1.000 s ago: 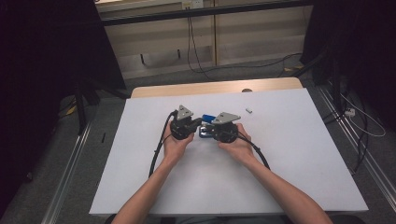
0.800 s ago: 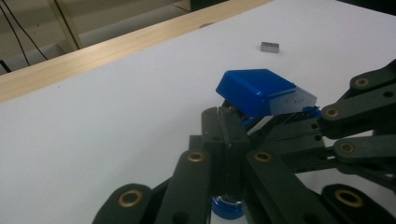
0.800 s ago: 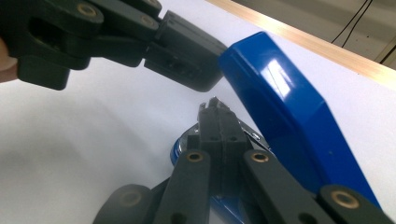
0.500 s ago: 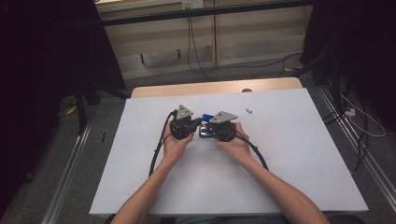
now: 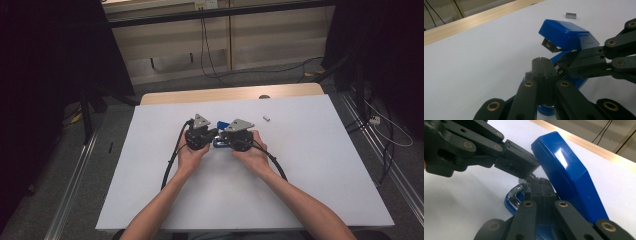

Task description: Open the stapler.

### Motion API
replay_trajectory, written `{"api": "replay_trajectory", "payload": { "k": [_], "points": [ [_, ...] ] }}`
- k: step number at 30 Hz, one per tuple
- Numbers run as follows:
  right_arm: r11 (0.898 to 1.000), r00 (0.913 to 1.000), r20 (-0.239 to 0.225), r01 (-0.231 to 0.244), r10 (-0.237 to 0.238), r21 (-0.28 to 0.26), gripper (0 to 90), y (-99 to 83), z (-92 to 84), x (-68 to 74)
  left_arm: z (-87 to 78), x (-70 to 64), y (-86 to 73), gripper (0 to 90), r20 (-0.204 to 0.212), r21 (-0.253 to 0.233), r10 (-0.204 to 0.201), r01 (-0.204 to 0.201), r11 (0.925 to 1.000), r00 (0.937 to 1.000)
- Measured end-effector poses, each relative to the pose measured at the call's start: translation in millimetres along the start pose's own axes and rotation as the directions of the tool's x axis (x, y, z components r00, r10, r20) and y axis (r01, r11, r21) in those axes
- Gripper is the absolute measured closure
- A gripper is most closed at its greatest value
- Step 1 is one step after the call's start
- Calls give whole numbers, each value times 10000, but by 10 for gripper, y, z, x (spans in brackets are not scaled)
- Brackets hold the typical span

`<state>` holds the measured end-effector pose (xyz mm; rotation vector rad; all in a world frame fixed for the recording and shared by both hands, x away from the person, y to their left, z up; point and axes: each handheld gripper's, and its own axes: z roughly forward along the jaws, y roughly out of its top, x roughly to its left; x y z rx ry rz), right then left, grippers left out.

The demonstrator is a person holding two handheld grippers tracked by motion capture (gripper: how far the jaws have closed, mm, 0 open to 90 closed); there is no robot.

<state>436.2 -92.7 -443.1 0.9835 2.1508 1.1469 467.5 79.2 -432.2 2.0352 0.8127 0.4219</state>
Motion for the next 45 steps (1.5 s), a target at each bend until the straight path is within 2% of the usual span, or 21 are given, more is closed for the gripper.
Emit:
{"api": "replay_trajectory", "payload": {
  "k": [5,16,17,20,21,23,38,41,42,45],
  "points": [
    [10000,9999,119,60,-59,-15,900,13,-24,-6,4,2,-7,900,-7,102,40,-40,9999,10000],
    [9998,9997,158,-173,175,-104,900,2,7,7,37,16,-47,900,115,145,181,-183,9997,9998],
    [9997,9996,162,-208,210,-110,900,0,12,9,39,21,-49,900,113,250,307,-310,9992,9995],
    [9994,9993,186,-321,323,-118,900,-9,23,22,53,11,-63,900,80,200,295,-297,9994,9995],
    [9983,9984,194,-529,534,-250,900,-10,24,18,53,12,-64,900,95,191,307,-309,9993,9995],
    [9974,9976,217,-650,657,-319,900,-10,22,16,53,15,-67,900,110,175,272,-274,9995,9996],
    [9962,9943,741,-726,761,-477,900,42,49,19,54,38,-71,900,225,138,249,-252,9996,9994],
    [9960,9933,859,-725,768,-525,900,50,36,7,57,40,-77,900,289,72,135,-137,9999,9995],
    [9950,9926,851,-820,867,-571,900,55,26,-8,55,39,-71,900,235,115,269,-272,9996,9994],
    [9955,9930,863,-755,802,-565,900,53,22,-7,55,39,-73,900,246,115,272,-275,9996,9993]
  ]
}}
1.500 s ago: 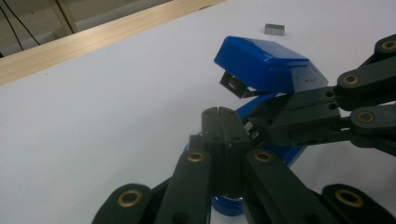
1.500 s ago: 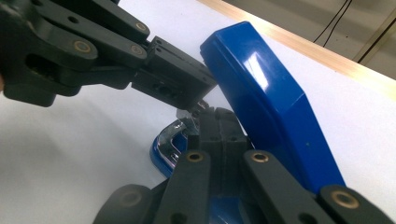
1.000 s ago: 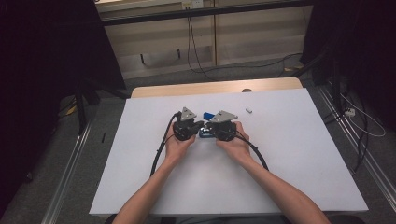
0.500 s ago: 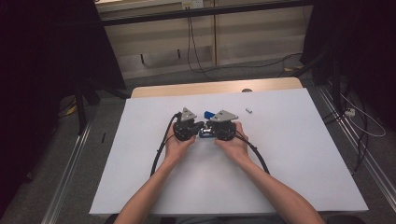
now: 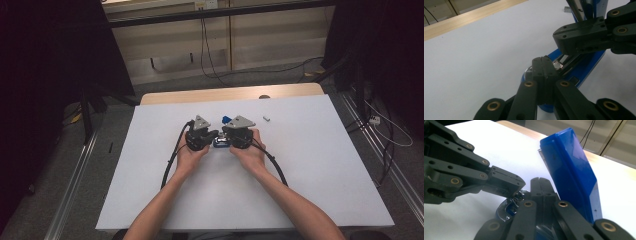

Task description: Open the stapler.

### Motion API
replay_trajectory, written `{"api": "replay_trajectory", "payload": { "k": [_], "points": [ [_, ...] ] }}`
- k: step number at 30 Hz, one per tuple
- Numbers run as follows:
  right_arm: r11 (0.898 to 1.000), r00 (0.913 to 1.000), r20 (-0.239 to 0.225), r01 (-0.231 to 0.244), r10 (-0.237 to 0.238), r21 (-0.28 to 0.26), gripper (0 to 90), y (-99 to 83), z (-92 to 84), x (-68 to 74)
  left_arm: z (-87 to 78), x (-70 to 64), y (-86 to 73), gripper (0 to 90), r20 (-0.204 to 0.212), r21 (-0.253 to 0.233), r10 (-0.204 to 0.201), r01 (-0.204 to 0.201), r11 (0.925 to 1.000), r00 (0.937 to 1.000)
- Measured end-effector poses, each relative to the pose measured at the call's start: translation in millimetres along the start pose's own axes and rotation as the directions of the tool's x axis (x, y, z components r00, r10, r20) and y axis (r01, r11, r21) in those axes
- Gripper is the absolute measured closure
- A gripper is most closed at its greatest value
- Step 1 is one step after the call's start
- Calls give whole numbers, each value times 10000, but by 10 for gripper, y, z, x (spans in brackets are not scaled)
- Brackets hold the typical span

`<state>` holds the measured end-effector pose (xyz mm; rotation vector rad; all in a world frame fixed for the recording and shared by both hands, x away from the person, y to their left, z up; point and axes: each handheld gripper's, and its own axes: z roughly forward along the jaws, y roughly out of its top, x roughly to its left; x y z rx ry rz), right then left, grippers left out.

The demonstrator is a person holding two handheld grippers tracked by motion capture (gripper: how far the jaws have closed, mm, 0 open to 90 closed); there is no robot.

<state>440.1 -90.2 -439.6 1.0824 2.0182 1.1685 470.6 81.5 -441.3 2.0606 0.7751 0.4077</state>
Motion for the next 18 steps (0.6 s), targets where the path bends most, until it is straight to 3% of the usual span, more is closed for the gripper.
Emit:
{"api": "replay_trajectory", "payload": {
  "k": [18],
  "points": [
    [9998,9991,401,151,-146,-121,900,28,-101,-93,3,-13,0,900,-31,-28,67,-67,10000,10000]
  ]
}}
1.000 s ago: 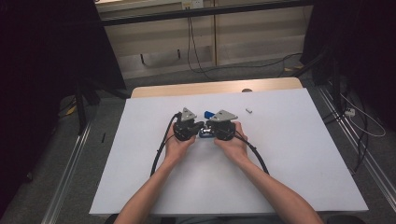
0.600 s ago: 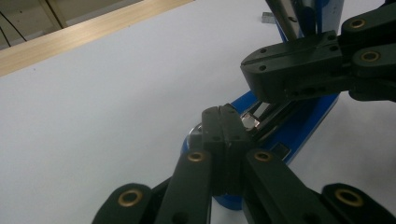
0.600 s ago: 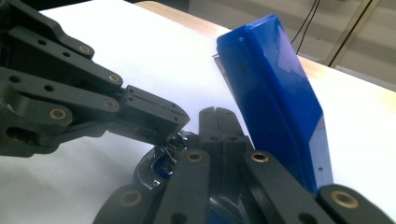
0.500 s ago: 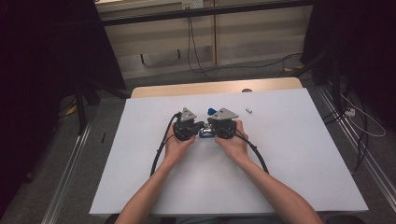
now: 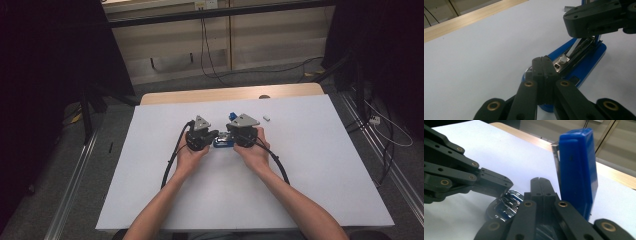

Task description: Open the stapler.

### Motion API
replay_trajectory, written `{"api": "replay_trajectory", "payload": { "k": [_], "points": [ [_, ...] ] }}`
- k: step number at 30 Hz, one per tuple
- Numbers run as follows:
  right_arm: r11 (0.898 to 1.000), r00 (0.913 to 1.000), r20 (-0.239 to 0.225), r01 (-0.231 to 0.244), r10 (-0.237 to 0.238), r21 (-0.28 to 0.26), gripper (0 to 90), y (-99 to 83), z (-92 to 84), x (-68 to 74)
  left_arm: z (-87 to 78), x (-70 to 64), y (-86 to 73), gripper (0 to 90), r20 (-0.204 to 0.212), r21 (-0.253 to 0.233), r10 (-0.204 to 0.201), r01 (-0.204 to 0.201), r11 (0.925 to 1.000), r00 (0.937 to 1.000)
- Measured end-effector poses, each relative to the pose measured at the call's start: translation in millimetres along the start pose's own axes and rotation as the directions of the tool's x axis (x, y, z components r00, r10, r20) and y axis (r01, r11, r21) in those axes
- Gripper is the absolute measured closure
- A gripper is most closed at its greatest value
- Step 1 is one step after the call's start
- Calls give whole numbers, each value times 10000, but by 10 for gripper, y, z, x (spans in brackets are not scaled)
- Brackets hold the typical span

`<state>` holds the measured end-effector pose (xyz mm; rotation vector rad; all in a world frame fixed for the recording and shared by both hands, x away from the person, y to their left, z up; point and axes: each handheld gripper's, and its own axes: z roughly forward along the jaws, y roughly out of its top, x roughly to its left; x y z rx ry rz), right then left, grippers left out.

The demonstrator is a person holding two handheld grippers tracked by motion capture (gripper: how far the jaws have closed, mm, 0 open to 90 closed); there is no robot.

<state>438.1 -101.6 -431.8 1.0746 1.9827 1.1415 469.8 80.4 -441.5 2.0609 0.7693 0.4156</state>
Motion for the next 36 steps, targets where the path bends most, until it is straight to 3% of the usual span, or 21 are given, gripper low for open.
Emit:
{"api": "replay_trajectory", "payload": {
  "k": [13,36],
  "points": [
    [9996,9995,150,-286,285,54,900,11,-86,-109,-2,-5,-2,900,-44,15,48,-48,10000,10000],
    [9994,9984,448,-331,332,-48,900,-60,-218,-269,-4,-18,-5,900,-113,3,126,-126,9999,9999]
  ]
}}
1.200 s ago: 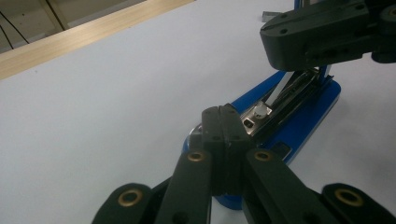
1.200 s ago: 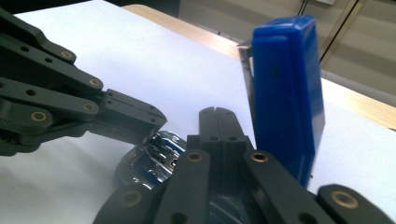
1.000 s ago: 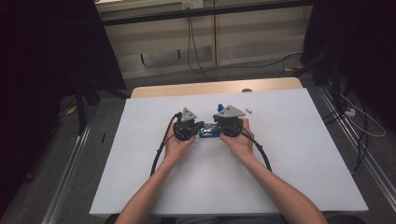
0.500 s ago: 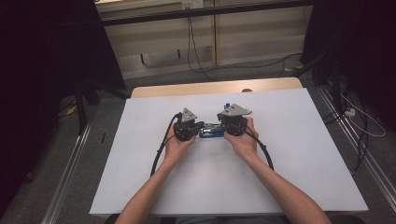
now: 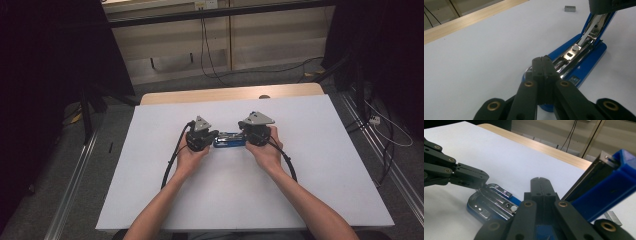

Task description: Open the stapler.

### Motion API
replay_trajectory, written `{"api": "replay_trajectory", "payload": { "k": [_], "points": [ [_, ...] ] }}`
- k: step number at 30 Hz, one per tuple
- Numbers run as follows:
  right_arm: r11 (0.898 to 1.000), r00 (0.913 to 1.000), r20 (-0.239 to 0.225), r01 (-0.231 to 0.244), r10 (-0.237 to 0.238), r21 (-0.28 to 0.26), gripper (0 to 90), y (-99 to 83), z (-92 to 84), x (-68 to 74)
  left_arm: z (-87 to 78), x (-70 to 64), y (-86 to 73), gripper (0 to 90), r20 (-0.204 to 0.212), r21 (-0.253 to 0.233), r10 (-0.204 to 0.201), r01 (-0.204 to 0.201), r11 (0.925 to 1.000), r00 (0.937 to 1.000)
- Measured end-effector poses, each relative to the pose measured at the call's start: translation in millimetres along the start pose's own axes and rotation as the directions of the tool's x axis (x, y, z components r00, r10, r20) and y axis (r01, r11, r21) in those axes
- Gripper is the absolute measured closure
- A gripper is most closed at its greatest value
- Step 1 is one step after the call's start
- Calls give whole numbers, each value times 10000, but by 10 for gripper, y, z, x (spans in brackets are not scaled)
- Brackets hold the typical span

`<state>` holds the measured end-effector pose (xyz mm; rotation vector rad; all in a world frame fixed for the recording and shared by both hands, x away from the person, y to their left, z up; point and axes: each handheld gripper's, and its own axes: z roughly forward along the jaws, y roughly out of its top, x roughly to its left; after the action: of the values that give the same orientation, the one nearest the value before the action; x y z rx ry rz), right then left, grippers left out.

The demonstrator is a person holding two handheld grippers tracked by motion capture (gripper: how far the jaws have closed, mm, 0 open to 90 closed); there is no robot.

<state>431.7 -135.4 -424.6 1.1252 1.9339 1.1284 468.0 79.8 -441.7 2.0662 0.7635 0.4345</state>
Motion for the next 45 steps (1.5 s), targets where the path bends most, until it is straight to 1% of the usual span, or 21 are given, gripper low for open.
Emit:
{"api": "replay_trajectory", "payload": {
  "k": [5,8,9,11,12,14,16,19,20,21,23,24,25,26,27,32,34,36,39,42,45],
  "points": [
    [10000,9999,110,57,-56,-62,900,-14,-2,-5,-1,4,-6,900,21,-41,-87,87,10000,10000],
    [10000,9999,142,-26,26,2,900,-22,-14,-27,0,4,-8,900,43,-57,-138,138,9999,9999],
    [9999,9998,190,-107,106,41,900,-46,-29,-63,0,3,-6,900,13,-42,-128,128,9999,9999],
    [9999,9997,231,-110,108,61,900,-62,-38,-82,-1,4,-5,900,17,-30,-113,113,9999,9999],
    [9998,9997,124,-218,218,34,900,-83,-49,-106,-2,4,-5,900,19,-19,-104,104,9999,9999],
    [9998,9997,146,-175,175,0,900,-121,-66,-133,-1,3,-5,900,15,-29,-131,131,9999,9999],
    [9996,9995,169,-280,279,66,900,-134,-70,-157,-1,4,-6,900,16,-31,-132,132,9999,9999],
    [9995,9993,241,-297,294,113,900,-147,-73,-182,-1,6,-5,900,15,-35,-126,126,9999,9999],
    [9992,9988,317,-374,369,156,900,-165,-83,-216,0,11,-6,900,93,-42,-216,217,9998,9997],
    [9989,9987,284,-434,429,156,900,-175,-88,-235,2,27,-9,900,174,-81,-347,348,9994,9992],
    [9976,9976,181,-669,666,164,900,-188,-110,-262,1,25,-7,900,145,-56,-295,296,9995,9995],
    [9976,9976,181,-669,666,164,900,-188,-110,-262,1,25,-7,900,145,-56,-295,296,9995,9995],
    [9977,9978,29,-668,668,147,900,-188,-135,-270,1,25,-6,900,141,-55,-311,312,9995,9994],
    [9977,9978,29,-668,668,147,900,-188,-135,-270,1,25,-6,900,141,-55,-311,312,9995,9994],
    [9989,9990,72,-447,446,115,900,-185,-158,-280,1,23,-6,900,132,-46,-297,298,9995,9995],
    [9988,9987,144,-481,481,-23,900,-181,-196,-355,0,18,-5,900,107,-27,-242,242,9997,9997],
    [9992,9990,184,-401,402,-52,900,-181,-215,-379,1,19,-6,900,132,-34,-240,240,9997,9996],
    [9995,9992,245,-327,329,-46,900,-189,-246,-417,-3,20,-2,900,113,26,-135,134,9999,9998],
    [9987,9984,235,-512,512,-16,900,-219,-268,-469,-2,18,0,900,125,40,-152,152,9999,9998],
    [9989,9985,283,-476,476,3,900,-235,-283,-488,-2,18,-1,900,133,38,-141,141,9999,9998],
    [9983,9980,262,-581,584,-92,900,-249,-310,-510,-3,16,-4,900,130,18,-174,174,9998,9998]
  ]
}}
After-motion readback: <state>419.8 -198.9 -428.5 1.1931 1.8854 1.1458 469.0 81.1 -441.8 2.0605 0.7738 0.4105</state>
